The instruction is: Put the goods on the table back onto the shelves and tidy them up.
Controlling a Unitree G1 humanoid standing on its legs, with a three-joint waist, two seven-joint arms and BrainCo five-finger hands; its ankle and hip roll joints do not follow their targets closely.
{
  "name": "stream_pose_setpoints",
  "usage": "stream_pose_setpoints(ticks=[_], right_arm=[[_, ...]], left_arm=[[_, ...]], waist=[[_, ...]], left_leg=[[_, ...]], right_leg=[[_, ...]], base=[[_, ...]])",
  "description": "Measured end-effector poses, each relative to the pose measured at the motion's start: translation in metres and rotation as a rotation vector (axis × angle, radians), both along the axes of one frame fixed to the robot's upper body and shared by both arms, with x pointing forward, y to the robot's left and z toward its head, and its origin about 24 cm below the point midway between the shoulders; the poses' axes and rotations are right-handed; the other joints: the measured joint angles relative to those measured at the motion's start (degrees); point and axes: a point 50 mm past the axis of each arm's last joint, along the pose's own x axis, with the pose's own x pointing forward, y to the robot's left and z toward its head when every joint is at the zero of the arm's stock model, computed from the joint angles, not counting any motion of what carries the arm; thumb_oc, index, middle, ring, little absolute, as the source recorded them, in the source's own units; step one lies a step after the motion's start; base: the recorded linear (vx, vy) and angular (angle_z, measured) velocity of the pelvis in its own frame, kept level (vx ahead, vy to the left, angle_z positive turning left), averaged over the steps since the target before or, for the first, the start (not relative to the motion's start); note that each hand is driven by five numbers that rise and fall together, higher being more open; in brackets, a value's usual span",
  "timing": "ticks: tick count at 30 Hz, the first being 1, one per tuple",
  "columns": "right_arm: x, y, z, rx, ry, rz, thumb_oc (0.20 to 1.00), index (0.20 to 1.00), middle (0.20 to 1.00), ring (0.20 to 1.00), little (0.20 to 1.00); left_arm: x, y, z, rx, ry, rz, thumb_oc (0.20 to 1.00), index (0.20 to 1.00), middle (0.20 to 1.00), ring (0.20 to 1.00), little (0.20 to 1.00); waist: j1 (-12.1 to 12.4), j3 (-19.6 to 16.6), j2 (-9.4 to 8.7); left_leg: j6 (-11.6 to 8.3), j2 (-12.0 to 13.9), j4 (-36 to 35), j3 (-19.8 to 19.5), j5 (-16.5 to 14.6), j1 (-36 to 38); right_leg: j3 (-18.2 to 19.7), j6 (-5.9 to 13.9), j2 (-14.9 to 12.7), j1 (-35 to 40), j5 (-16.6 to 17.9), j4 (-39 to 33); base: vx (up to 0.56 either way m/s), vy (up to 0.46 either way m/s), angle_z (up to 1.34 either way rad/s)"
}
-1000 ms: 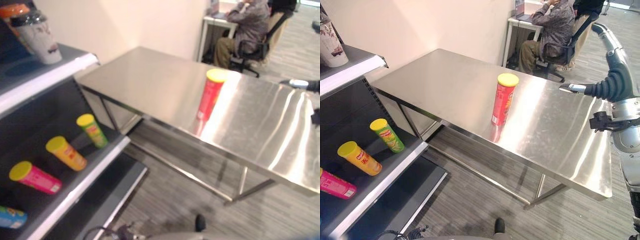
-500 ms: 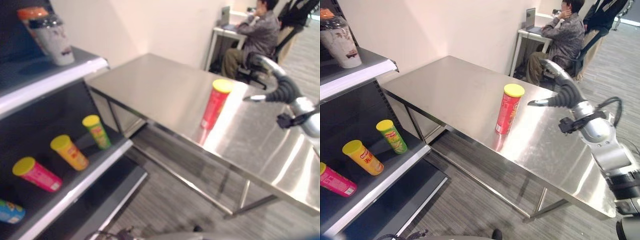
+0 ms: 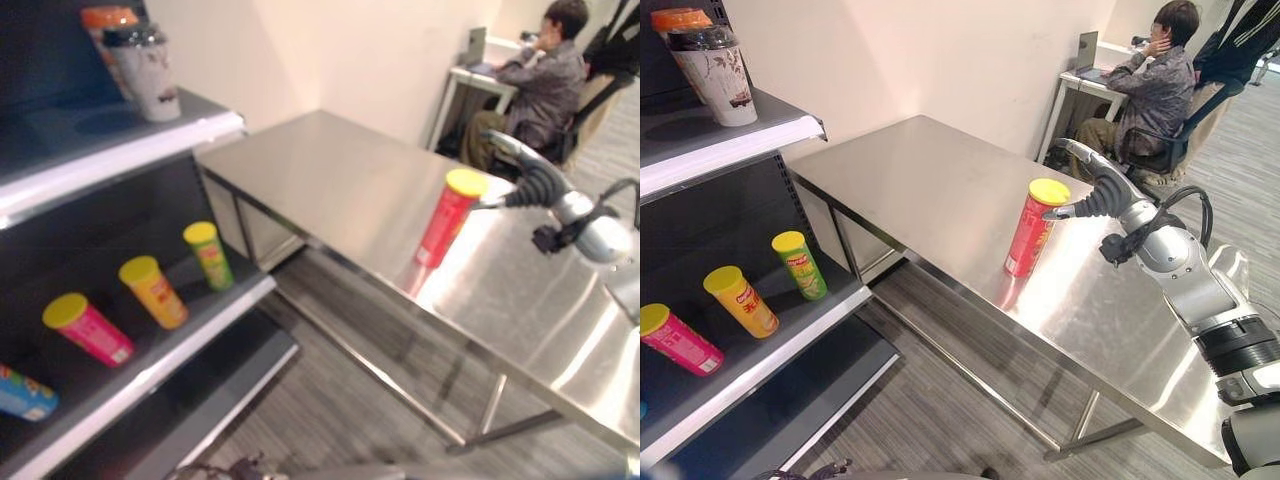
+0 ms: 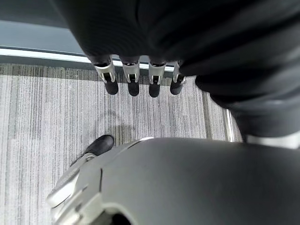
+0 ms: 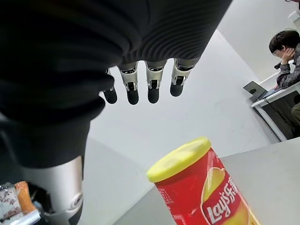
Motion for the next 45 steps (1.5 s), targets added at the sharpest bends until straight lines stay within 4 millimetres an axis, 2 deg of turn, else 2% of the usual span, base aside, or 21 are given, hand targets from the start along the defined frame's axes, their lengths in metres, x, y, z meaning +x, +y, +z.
stream_pose_setpoints(ticks=[5,14,22,34,44,45], right_arm=[[0.002,-0.005,-0.004,-0.034,0.015,-0.04,1.0,1.0,1.0,1.0,1.0],[0.008,-0.008,-0.026,-0.069,0.084,-0.082,1.0,1.0,1.0,1.0,1.0],[0.014,-0.01,-0.038,-0.032,0.122,-0.113,1.0,1.0,1.0,1.0,1.0],[0.024,0.0,-0.036,-0.045,0.133,-0.103,1.0,1.0,1.0,1.0,1.0],[0.027,-0.002,-0.035,-0.054,0.144,-0.113,1.0,1.0,1.0,1.0,1.0],[0.027,-0.002,-0.035,-0.054,0.144,-0.113,0.909,0.909,0.909,0.909,0.909]], left_arm=[[0.0,0.001,0.0,0.0,0.003,0.031,1.0,1.0,1.0,1.0,1.0],[0.0,0.003,0.0,0.003,0.002,0.058,1.0,1.0,1.0,1.0,1.0],[-0.002,0.005,0.0,0.002,0.003,0.121,1.0,1.0,1.0,1.0,1.0],[0.0,0.009,0.001,0.003,-0.005,0.154,1.0,1.0,1.0,1.0,1.0],[-0.001,0.009,0.001,0.002,-0.003,0.165,1.0,1.0,1.0,1.0,1.0],[-0.001,0.009,0.001,0.002,-0.003,0.165,1.0,1.0,1.0,1.0,1.0]], waist=[[0.1,0.1,-0.18],[0.7,0.4,-0.65],[1.0,0.7,-0.79],[1.4,1.5,-1.66],[1.7,1.6,-1.75],[1.7,1.6,-1.75]], left_leg=[[-0.06,0.0,0.0,-0.3,0.1,-0.3],[-0.07,0.0,0.0,-0.4,0.1,-0.5],[-0.1,0.1,0.0,-0.7,0.1,-0.7],[-0.2,0.1,0.0,-1.0,0.1,-1.0],[-0.21,0.1,0.0,-1.0,0.1,-1.0],[-0.21,0.1,0.0,-1.0,0.1,-1.0]], right_leg=[[-0.2,-0.01,0.0,-0.1,0.0,0.0],[-0.3,-0.03,0.0,-0.3,0.0,0.0],[-0.6,-0.04,0.0,-0.3,-0.1,0.0],[-0.9,-0.05,0.1,-0.5,-0.1,0.0],[-0.9,-0.05,0.1,-0.4,-0.1,0.0],[-0.9,-0.05,0.1,-0.4,-0.1,0.0]], base=[[0.01,0.003,0.02],[0.0,0.0,0.0],[0.0,0.0,0.0],[0.0,0.001,0.0],[0.0,0.0,0.0],[0.0,0.0,0.0]])
